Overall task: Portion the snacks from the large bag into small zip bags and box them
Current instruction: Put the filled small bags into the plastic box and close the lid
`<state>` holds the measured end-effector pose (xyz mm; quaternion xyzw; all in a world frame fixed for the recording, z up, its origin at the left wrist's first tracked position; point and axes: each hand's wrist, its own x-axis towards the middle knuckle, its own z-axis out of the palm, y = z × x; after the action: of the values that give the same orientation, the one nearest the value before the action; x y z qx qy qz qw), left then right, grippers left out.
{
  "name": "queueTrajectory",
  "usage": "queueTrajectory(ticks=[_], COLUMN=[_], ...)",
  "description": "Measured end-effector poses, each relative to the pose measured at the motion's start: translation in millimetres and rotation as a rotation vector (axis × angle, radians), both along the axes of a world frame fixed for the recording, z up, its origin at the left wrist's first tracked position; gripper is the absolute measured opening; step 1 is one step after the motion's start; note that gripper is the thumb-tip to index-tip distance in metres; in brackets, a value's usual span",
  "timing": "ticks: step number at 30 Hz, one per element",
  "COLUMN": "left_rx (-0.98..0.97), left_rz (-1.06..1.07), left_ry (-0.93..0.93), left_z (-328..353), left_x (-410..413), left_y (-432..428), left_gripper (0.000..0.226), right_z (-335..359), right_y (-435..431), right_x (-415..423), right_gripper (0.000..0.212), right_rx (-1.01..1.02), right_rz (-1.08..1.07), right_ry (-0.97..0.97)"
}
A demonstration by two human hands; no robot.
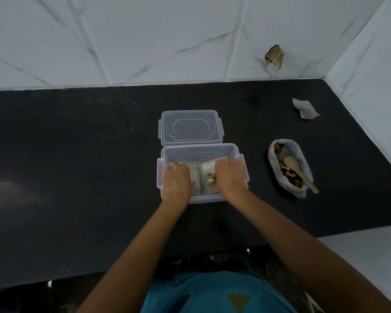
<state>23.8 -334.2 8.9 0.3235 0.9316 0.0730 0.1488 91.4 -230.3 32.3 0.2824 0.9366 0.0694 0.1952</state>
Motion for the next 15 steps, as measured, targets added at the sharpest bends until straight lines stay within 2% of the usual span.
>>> queueTrajectory(ticks=[5,10,15], left_rx=[-0.037,-0.06,0.113], left_rz=[-0.012,-0.019,0.018], left_ry=[0.044,0.045,0.089], left_z=[-2,0,11], left_x=[0,2,4], left_y=[3,4,14], left_gripper=[0.029,0.031,0.026], right_z=[-8,-20,-9], right_y=[4,8,18], right_x=[0,0,5], right_gripper=[0.02,0.018,0.028], right_rx=[-0.092,-0.276,-0.424], right_rz=[0.029,-0.011,-0.094], right_ry=[0.188,0.21,0.278])
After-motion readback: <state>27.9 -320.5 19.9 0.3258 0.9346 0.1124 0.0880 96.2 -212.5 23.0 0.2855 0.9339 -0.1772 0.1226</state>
